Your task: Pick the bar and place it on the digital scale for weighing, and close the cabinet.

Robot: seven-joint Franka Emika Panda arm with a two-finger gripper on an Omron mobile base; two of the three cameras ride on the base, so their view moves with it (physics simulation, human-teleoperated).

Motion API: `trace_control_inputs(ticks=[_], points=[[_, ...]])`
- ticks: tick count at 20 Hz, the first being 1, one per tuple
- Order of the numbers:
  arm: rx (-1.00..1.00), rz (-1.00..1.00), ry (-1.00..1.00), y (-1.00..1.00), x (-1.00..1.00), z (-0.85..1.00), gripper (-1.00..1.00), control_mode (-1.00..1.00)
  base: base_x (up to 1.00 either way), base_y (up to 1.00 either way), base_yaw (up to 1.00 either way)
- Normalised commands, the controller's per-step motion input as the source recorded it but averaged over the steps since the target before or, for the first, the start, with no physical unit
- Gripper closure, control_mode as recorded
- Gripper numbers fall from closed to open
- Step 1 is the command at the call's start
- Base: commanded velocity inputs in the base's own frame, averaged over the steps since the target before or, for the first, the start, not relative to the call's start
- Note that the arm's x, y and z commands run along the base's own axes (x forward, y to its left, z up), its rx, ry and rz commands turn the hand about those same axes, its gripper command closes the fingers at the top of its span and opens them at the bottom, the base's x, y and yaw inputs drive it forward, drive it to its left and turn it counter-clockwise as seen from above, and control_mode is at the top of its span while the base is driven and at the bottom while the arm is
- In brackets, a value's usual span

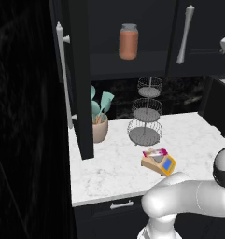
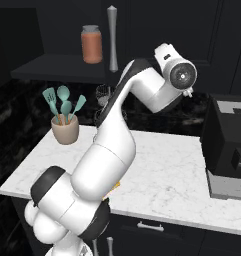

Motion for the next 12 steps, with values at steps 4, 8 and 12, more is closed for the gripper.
trace_control_inputs(ticks=[4, 8, 12], points=[[0.00, 0.00, -0.01, 0.09, -0.74, -0.21, -1.00, -1.00, 0.00, 0.00, 0.00], [0.01, 0.00, -0.07, 0.28, -1.00, 0.00, -1.00, -1.00, 0.00, 0.00, 0.00], [0.00, 0.03, -0.08, 0.52, -1.00, 0.15, -1.00, -1.00, 0.00, 0.00, 0.00]])
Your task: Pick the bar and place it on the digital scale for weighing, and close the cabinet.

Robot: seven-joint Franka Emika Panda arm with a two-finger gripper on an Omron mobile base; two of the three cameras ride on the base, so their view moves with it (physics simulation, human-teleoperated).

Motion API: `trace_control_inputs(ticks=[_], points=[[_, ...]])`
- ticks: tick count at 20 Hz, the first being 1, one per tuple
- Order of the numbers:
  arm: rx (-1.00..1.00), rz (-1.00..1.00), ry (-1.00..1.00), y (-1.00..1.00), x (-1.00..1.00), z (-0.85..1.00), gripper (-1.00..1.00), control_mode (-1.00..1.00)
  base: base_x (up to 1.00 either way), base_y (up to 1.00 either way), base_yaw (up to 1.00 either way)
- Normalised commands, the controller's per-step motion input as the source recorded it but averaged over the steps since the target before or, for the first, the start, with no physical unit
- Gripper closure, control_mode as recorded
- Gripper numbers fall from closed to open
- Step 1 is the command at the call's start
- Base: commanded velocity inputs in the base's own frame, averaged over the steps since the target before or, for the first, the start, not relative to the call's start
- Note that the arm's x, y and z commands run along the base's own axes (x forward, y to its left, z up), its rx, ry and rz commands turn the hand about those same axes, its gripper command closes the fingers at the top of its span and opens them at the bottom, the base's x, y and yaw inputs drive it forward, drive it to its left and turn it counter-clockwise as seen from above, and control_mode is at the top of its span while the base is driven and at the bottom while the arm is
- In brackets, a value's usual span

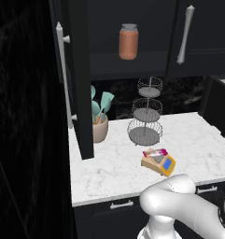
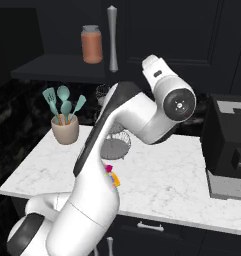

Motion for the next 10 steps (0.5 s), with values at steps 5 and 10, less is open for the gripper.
trace_control_inputs(ticks=[5, 10], points=[[0.00, 0.08, -0.01, 0.11, -1.00, 0.30, -1.00, -1.00, 0.00, 0.00, 0.00], [0.01, 0.21, 0.12, 0.01, -0.97, 0.32, -1.00, -1.00, 0.00, 0.00, 0.00]])
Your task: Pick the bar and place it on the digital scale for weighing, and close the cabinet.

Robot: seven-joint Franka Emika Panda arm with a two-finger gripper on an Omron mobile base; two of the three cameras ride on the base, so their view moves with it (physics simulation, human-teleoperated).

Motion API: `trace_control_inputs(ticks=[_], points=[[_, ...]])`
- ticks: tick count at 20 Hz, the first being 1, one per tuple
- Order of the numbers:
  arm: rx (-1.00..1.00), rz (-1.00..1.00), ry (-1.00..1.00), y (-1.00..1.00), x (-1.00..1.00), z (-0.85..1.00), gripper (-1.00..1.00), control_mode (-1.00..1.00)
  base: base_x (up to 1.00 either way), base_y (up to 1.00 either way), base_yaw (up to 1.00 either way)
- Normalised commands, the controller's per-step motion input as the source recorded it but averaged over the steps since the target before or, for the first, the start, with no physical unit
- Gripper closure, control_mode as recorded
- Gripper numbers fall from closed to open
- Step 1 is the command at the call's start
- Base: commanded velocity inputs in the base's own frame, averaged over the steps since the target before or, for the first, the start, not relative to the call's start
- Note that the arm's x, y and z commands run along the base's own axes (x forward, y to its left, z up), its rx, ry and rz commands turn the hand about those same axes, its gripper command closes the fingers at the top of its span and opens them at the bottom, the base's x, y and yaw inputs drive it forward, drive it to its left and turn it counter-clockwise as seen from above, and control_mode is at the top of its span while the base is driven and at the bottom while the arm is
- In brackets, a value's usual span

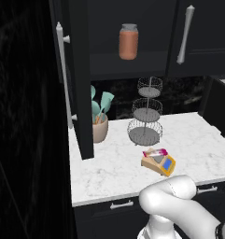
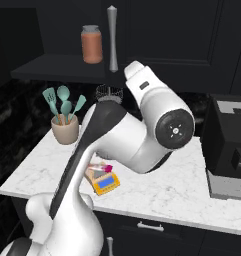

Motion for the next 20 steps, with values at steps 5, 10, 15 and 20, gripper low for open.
trace_control_inputs(ticks=[5, 10, 15, 20], points=[[0.26, 0.27, 0.06, 0.30, -0.63, 0.05, -1.00, -1.00, 0.00, 0.00, 0.00], [0.16, 0.10, 0.00, 0.63, -0.18, 0.00, -1.00, -1.00, 0.00, 0.00, 0.00], [0.12, 0.01, 0.03, 0.86, 0.17, -0.41, -1.00, -1.00, 0.00, 0.00, 0.00], [0.09, 0.00, 0.00, 0.98, 0.00, -0.45, -1.00, -1.00, 0.00, 0.00, 0.00]])
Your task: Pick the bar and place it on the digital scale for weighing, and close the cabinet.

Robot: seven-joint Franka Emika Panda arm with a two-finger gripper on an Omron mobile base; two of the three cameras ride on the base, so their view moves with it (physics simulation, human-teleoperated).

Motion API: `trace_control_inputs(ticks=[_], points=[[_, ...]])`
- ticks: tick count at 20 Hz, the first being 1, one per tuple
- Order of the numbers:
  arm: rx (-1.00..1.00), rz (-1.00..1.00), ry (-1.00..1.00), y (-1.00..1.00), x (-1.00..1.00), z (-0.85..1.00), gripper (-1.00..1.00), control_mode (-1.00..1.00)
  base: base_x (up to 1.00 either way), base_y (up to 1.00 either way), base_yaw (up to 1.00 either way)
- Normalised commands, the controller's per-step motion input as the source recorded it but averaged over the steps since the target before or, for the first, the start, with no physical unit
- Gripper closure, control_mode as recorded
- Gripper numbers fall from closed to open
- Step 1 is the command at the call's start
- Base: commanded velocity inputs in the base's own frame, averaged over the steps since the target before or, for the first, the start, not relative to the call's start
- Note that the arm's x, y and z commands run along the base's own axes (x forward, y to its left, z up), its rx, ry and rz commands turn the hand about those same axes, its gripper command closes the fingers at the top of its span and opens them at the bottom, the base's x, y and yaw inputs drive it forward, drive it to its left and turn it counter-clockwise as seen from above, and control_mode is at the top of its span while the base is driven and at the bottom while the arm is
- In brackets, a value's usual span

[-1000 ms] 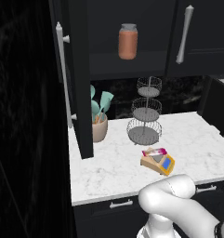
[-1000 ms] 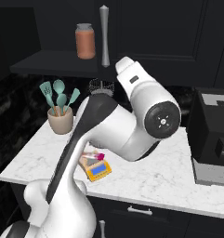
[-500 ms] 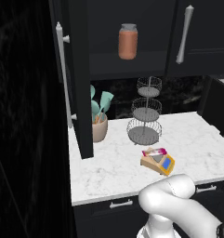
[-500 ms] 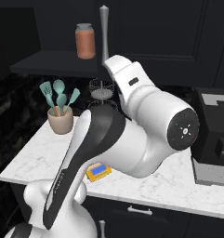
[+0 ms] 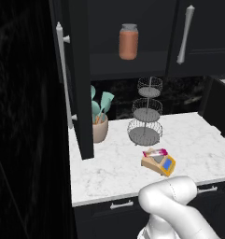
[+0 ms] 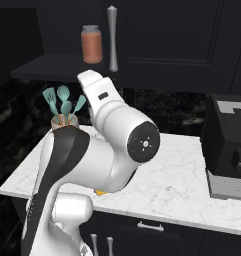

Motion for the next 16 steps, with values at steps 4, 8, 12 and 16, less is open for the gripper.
trace_control_inputs(ticks=[4, 8, 12, 16], points=[[0.14, 0.00, 0.00, 0.99, -0.06, -0.42, -1.00, -1.00, 0.00, 0.00, 0.00], [0.21, 0.03, 0.00, 0.94, -0.27, -0.21, -1.00, -1.00, 0.00, 0.00, 0.00], [0.19, 0.05, 0.00, 1.00, -0.44, -0.16, -1.00, -1.00, 0.00, 0.00, 0.00], [0.25, 0.02, 0.00, 0.90, -0.66, -0.17, -1.00, -1.00, 0.00, 0.00, 0.00]])
